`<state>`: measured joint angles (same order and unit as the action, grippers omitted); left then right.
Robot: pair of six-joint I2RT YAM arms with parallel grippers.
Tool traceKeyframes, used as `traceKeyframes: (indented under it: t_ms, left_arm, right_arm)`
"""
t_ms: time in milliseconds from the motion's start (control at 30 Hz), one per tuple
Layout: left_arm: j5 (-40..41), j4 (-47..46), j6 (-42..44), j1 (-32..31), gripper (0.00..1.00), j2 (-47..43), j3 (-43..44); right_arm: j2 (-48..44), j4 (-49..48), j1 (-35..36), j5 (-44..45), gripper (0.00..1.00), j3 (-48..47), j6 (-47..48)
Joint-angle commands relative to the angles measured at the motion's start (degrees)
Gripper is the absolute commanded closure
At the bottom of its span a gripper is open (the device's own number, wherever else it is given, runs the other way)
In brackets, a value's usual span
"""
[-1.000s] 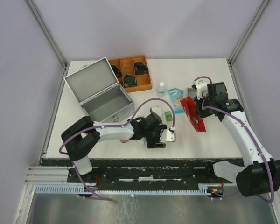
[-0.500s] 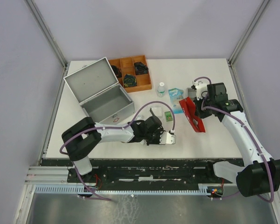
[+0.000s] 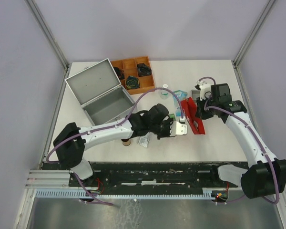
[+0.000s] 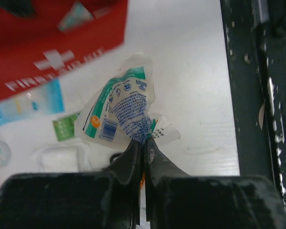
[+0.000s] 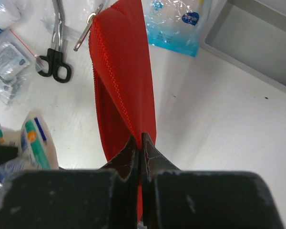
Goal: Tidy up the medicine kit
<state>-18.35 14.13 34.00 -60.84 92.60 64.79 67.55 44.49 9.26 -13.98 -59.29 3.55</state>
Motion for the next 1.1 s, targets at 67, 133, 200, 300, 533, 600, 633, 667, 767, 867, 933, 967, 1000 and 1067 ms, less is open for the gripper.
traceKeyframes:
  t_ms: [67,133,200,300,533,600,633,667,767,867,933,967,1000,1067]
  left_arm:
    - [-3.8,5.7,-7.4,-0.2,0.96,-0.5,13.5]
    - [-2.1,8.5,-4.6,-0.2,0.96,0.9,17.5]
    - [-0.4,11.7,-1.9,-0.2,0.96,2.5,21.6]
    - [1.2,14.8,-0.5,-0.4,0.96,4.7,25.5]
    - [5.2,18.2,1.4,-0.8,0.96,8.1,29.0]
    - [6.4,18.3,1.4,-0.8,0.96,8.5,29.1]
    - [7.0,18.0,0.9,-0.8,0.96,8.9,29.3]
    - [7.8,17.4,-0.5,-0.8,0.96,9.2,29.4]
    - [9.3,14.4,-8.7,-0.7,0.97,10.6,29.8]
    - [7.0,10.7,-17.3,-0.2,0.97,11.0,28.9]
    - [4.4,9.3,-22.1,0.2,0.97,11.1,28.8]
    - [2.9,8.7,-24.3,0.4,0.97,11.1,28.7]
    - [1.7,8.0,-26.7,0.9,0.97,10.9,28.4]
    - [-2.4,6.6,-31.4,2.4,0.97,10.2,27.1]
  right_arm:
    - [2.0,-4.3,0.0,-7.1,0.99,-3.5,-3.9]
    - [3.0,-2.9,0.2,-8.5,0.99,-4.6,-3.6]
    - [3.1,-2.6,0.5,-9.2,0.99,-4.7,-3.5]
    - [1.9,-3.0,1.6,-8.9,1.0,-4.1,-3.4]
    - [-0.3,-3.2,3.6,-6.8,0.99,-3.6,-2.6]
    - [-0.8,-3.1,3.8,-6.7,0.99,-3.5,-2.6]
    - [-0.9,-3.3,3.9,-6.8,0.99,-3.4,-2.6]
    - [-1.1,-3.4,4.1,-7.0,1.0,-3.2,-2.7]
    - [-2.1,-4.7,4.4,-7.1,1.0,-2.3,-3.5]
    - [-3.5,-6.3,4.3,-6.8,1.0,-1.1,-4.7]
    - [-4.5,-8.0,4.4,-6.2,0.99,0.0,-5.6]
    - [-5.1,-8.9,4.4,-5.8,1.0,0.5,-6.1]
    - [-5.4,-9.5,4.3,-5.2,0.99,0.9,-6.4]
    - [-5.8,-10.4,4.4,-2.8,0.99,1.1,-6.7]
